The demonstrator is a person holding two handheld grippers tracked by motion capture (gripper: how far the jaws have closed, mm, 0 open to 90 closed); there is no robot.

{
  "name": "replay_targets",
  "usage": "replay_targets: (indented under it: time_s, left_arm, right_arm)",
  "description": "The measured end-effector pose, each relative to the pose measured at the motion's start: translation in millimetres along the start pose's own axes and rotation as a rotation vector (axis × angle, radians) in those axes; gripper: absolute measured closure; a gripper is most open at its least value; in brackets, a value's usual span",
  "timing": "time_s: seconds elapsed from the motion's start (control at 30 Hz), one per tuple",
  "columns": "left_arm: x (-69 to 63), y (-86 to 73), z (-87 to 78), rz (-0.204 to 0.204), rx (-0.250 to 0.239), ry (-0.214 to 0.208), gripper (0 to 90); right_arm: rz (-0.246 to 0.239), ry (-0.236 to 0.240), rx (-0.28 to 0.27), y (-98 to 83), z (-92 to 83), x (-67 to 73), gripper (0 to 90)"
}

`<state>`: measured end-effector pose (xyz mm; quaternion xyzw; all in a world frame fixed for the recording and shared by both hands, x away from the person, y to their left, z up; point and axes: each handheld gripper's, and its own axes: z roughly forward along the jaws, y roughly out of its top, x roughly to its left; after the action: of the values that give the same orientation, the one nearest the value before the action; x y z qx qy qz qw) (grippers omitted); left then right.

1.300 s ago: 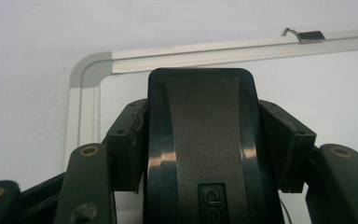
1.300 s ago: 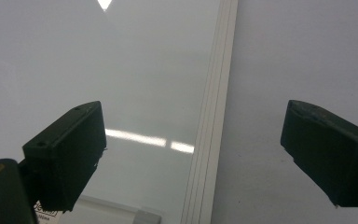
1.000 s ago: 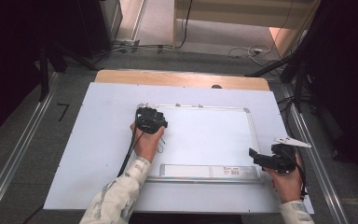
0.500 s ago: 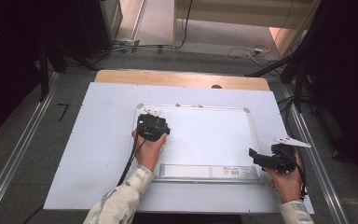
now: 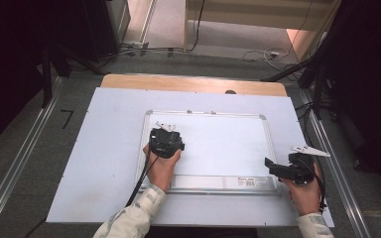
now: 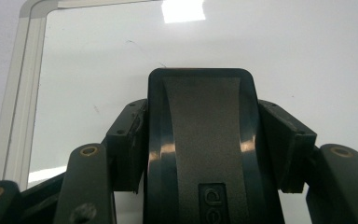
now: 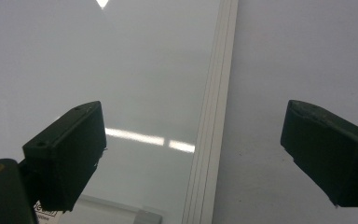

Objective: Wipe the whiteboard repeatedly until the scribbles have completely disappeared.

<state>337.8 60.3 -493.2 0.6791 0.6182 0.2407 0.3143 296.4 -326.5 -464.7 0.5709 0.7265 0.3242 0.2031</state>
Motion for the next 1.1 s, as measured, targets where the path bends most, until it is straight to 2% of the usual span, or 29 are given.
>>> replay_targets:
  time_s: [0.27, 0.47, 0.57, 0.7, 0.8, 1.1]
  left_arm:
    - [-8.7, 0.0, 0.5, 0.02, 0.004, -0.014, 40.3]
    - [-20.0, 1.8, 3.3, 0.036, 0.004, -0.03, 40.3]
    - [-20.3, 4.6, 6.4, 0.034, 0.0, -0.039, 40.3]
    - [-11.9, 10.7, 12.7, 0.014, -0.011, -0.04, 40.3]
    - [-2.5, 15.5, 16.3, 0.001, -0.01, -0.021, 40.3]
    - [35.5, 34.2, 31.2, -0.047, -0.009, 0.038, 40.3]
  right_arm:
    - [-0.005, 0.0, 0.001, 0.6, 1.3, 0.9, 5.5]
    - [-0.009, 0.002, 0.002, 1.4, 2.7, 2.3, 5.5]
    - [-0.008, 0.003, 0.002, 1.5, 2.6, 2.2, 5.5]
    - [-0.004, 0.006, -0.003, 0.8, 0.4, 0.9, 5.5]
    - [0.002, 0.006, -0.003, -0.4, -1.0, -0.8, 5.5]
    - [0.011, 0.004, -0.008, -2.1, -3.4, -2.9, 5.5]
